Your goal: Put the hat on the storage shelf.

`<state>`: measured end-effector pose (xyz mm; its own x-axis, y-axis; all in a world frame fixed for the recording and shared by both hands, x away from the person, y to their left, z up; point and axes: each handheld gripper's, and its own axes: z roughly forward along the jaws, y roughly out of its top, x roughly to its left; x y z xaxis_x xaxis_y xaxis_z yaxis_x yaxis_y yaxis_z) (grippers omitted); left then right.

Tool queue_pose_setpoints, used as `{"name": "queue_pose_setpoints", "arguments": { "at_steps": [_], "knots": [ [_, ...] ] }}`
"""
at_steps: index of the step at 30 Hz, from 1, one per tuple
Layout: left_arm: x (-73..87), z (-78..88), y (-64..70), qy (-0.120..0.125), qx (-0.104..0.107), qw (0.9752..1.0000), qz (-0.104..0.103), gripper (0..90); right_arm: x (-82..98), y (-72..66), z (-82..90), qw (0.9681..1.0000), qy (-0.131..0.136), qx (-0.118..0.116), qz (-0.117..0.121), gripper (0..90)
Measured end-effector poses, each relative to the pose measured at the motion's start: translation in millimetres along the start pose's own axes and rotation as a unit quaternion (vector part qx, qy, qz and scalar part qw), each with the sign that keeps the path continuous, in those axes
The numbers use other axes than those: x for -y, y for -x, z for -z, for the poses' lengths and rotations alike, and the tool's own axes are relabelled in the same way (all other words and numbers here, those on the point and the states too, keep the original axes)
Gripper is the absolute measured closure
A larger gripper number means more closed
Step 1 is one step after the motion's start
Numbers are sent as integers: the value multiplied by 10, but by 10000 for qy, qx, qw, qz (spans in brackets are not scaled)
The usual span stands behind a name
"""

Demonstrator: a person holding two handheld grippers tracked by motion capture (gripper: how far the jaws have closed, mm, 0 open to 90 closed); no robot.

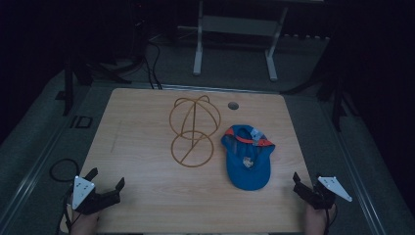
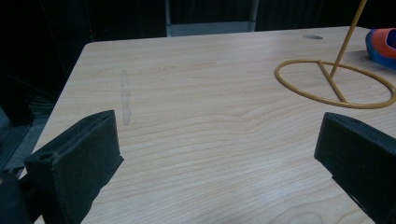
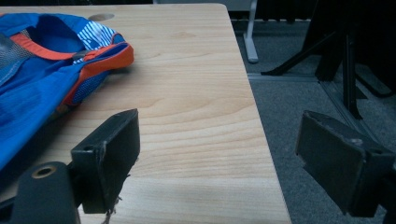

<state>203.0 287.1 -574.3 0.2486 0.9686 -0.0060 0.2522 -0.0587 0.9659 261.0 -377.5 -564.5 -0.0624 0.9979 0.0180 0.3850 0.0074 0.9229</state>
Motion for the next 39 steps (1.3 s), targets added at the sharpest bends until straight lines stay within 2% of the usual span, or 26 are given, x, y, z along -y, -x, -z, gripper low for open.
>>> {"name": "queue_pose_setpoints", "arguments": {
  "at_steps": [2, 5, 6, 10, 15, 18, 25, 30, 32, 34, 35, 36, 37, 39],
  "knots": [
    [1, 3, -3, 9, -10, 10000, -2, 5, -4, -4, -10, 9999, -47, 119, -24, 141],
    [0, 0, 1, 8, 1, 10000, 33, 5, -6, -1, -13, 9998, -69, 159, -60, 141],
    [-1, -3, 4, 3, -2, 10000, 29, 5, -8, 20, -17, 9997, -80, 166, -166, 141],
    [-4, -4, 9, -12, -51, 10000, -35, 5, -7, 28, -13, 9998, -38, 115, -185, 141],
    [-12, -7, 23, 21, -109, 9999, -49, 5, -22, 40, -42, 10000, -35, 21, -56, 141],
    [-26, -4, 38, 76, -73, 9999, -35, 5, -43, 50, -45, 9999, -37, -95, -86, 141],
    [-30, -30, 62, 32, -83, 10000, -22, 5, -206, -5, -88, 9975, -322, -612, -136, 140],
    [-36, -40, 97, -51, -117, 9999, -57, 5, -413, -109, -140, 9958, -331, -849, 49, 140],
    [-49, -49, 121, -190, -20, 9998, -9, 5, -500, -154, -177, 9952, -355, -907, 115, 141],
    [-48, -51, 138, -196, -82, 9997, -86, 5, -581, -201, -215, 9947, -350, -958, 158, 142],
    [-61, -57, 166, -194, -25, 9997, -109, 5, -645, -236, -258, 9929, -416, -1090, 215, 143],
    [-61, -57, 166, -194, -25, 9997, -109, 5, -645, -236, -258, 9929, -416, -1090, 215, 143],
    [-67, -63, 180, -217, 64, 9997, -56, 5, -731, -288, -323, 9917, -487, -1160, 279, 141],
    [-66, -66, 191, -206, 85, 9997, -60, 5, -792, -321, -366, 9905, -464, -1259, 287, 141]
  ]
}}
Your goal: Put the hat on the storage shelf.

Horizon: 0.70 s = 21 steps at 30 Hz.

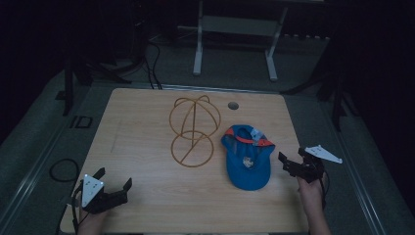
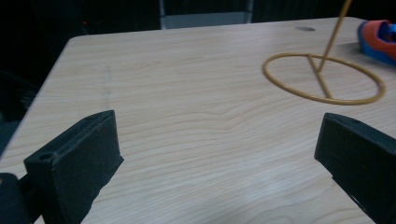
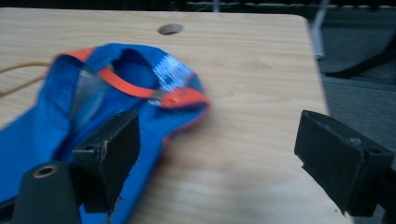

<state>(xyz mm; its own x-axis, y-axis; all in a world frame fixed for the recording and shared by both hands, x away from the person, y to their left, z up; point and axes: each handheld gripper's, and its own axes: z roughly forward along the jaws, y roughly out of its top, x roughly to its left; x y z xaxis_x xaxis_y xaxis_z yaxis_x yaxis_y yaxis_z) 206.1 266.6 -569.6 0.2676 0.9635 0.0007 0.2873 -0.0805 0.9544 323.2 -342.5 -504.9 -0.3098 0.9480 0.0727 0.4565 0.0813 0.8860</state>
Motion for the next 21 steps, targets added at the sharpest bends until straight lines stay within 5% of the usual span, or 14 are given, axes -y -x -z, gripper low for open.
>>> {"name": "queue_pose_setpoints", "arguments": {
  "at_steps": [7, 15, 21],
  "knots": [
    [-40, 9, 71, -130, 159, 9996, 174, 5, -222, -89, -195, 9991, -150, -221, 340, 133],
    [-56, -11, 126, -554, 319, 9979, 48, 5, -383, -159, -438, 9962, -266, -531, 634, 143],
    [-69, 5, 134, -482, 390, 9981, -9, 6, -454, -200, -751, 9933, -528, -612, 826, 299]
  ]
}}
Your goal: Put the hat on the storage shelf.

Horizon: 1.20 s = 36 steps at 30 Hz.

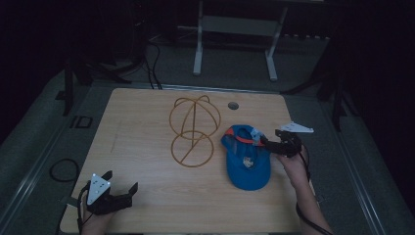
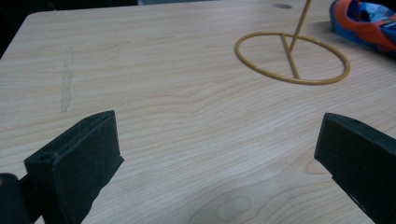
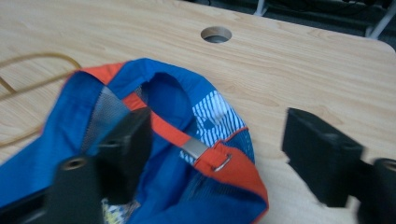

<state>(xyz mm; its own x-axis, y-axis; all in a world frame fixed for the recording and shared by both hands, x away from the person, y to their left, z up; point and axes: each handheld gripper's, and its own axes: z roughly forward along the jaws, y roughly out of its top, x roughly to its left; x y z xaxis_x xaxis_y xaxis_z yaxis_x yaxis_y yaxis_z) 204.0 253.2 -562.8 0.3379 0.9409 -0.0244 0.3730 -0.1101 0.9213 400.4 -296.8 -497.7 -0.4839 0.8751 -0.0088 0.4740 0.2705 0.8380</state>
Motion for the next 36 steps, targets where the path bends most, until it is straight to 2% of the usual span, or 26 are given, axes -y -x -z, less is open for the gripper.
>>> {"name": "queue_pose_setpoints", "arguments": {
  "at_steps": [2, 3, 4, 5, 6, 7, 8, 11, 15, 17, 20, 23, 24, 28, 30, 31, 32, 36],
  "knots": [
    [-2, 5, 1, 56, 35, 10000, -9, 6, -27, 6, -109, 9999, -130, 20, 96, 342],
    [-2, 5, 1, 56, 35, 10000, -9, 6, -27, 6, -109, 9999, -130, 20, 96, 342],
    [2, 4, 3, 63, 16, 10000, -25, 6, -40, 26, -197, 9999, -169, -20, 3, 382],
    [4, 4, -2, 54, 69, 10000, -20, 6, -46, 35, -248, 9998, -211, -17, 21, 390],
    [4, 4, -2, 54, 69, 10000, -20, 6, -46, 35, -248, 9998, -211, -17, 21, 390],
    [4, 4, -3, 48, 39, 10000, -17, 6, -56, 48, -348, 9995, -320, 29, 52, 398],
    [4, 4, -3, 48, 39, 10000, -17, 6, -56, 48, -348, 9995, -320, 29, 52, 398],
    [2, 18, -13, 102, 93, 9999, 25, 7, -77, 62, -515, 9990, -436, 79, 61, 398],
    [6, 18, -11, 89, 82, 9999, 11, 53, -94, 80, -626, 9985, -529, 141, 70, 395],
    [8, 23, -6, 89, 142, 9999, -27, 53, -106, 104, -730, 9976, -683, 88, 12, 400],
    [2, 39, -4, 138, 138, 9998, -29, 53, -97, 100, -826, 9960, -892, 29, 46, 413],
    [3, 43, -7, 150, 145, 9998, -13, 53, -87, 97, -858, 9953, -963, -18, 39, 415],
    [5, 44, -7, 150, 119, 9998, -13, 53, -43, 68, -926, 9934, -1139, -16, 106, 427],
    [7, 43, -16, 136, 122, 9998, 18, 54, -8, 55, -959, 9915, -1283, -5, 189, 458],
    [7, 43, -17, 137, 103, 9999, 5, 53, 15, 48, -969, 9911, -1312, -27, 221, 501],
    [7, 42, -18, 133, 111, 9998, 3, 58, 21, 47, -964, 9912, -1305, -87, 185, 560],
    [8, 42, -19, 122, 112, 9999, -13, 58, 21, 47, -964, 9912, -1305, -87, 185, 560],
    [8, 34, -13, 89, 79, 9999, -28, 59, 8, -14, -958, 9902, -1331, -233, 367, 759]
  ]
}}
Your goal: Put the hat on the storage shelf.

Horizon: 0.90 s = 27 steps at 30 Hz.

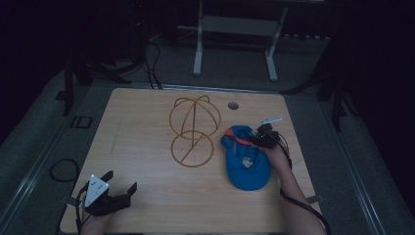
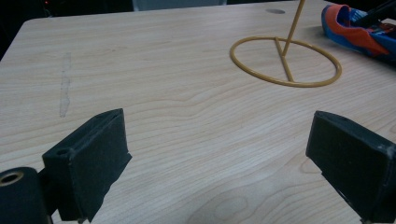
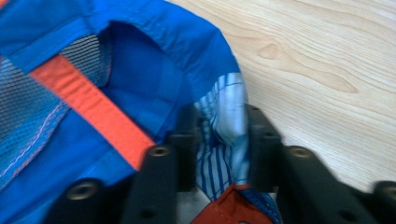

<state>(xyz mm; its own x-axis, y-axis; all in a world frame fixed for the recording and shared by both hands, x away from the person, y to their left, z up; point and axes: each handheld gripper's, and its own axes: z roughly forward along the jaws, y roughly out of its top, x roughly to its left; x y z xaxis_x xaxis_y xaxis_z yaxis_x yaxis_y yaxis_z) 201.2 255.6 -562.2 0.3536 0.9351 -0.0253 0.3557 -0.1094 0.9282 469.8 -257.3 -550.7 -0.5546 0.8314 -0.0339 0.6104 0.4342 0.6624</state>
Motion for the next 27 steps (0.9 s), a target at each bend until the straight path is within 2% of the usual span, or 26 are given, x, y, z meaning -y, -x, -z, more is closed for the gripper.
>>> {"name": "queue_pose_setpoints", "arguments": {
  "at_steps": [1, 4, 8, 10, 13, 15, 16, 17, 18, 22, 23, 26, 27],
  "knots": [
    [-1, -3, 2, -18, 23, 10000, 3, 59, -9, -43, 0, 9999, -28, 0, 152, 823],
    [-3, -2, 10, -23, 5, 10000, -7, 59, -8, -90, 0, 9997, -17, 92, 239, 854],
    [-2, -3, 5, -27, -14, 10000, 17, 59, -6, -79, 25, 9999, 19, 93, 97, 869],
    [-1, -7, -4, -39, -5, 10000, 40, 59, -17, -77, 81, 9998, 161, 104, 36, 873],
    [-1, -7, -7, -41, -21, 10000, 50, 59, -68, -100, 247, 9991, 404, 75, 39, 875],
    [-5, -4, -2, -28, -46, 10000, 42, 59, -83, -110, 295, 9989, 450, 103, 71, 876],
    [-7, 0, -2, -22, -41, 10000, 37, 59, -111, -110, 397, 9982, 606, 41, 17, 876],
    [-9, 3, 1, -15, -61, 10000, 33, 59, -111, -110, 397, 9982, 606, 41, 17, 876],
    [-10, 5, 1, -3, -47, 10000, 14, 59, -141, -123, 506, 9975, 703, 17, 28, 876],
    [-9, 9, 7, 12, -99, 9999, -48, 71, -170, -139, 620, 9966, 828, -26, 29, 876],
    [-13, 9, 4, 27, -111, 9999, -48, 71, -213, -163, 803, 9949, 1009, -17, 56, 876],
    [-25, 17, -11, 54, -128, 9999, -4, 71, -256, -176, 984, 9926, 1214, -9, 50, 876],
    [-25, 17, -11, 54, -128, 9999, -4, 71, -256, -176, 984, 9926, 1214, -9, 50, 876]
  ]
}}
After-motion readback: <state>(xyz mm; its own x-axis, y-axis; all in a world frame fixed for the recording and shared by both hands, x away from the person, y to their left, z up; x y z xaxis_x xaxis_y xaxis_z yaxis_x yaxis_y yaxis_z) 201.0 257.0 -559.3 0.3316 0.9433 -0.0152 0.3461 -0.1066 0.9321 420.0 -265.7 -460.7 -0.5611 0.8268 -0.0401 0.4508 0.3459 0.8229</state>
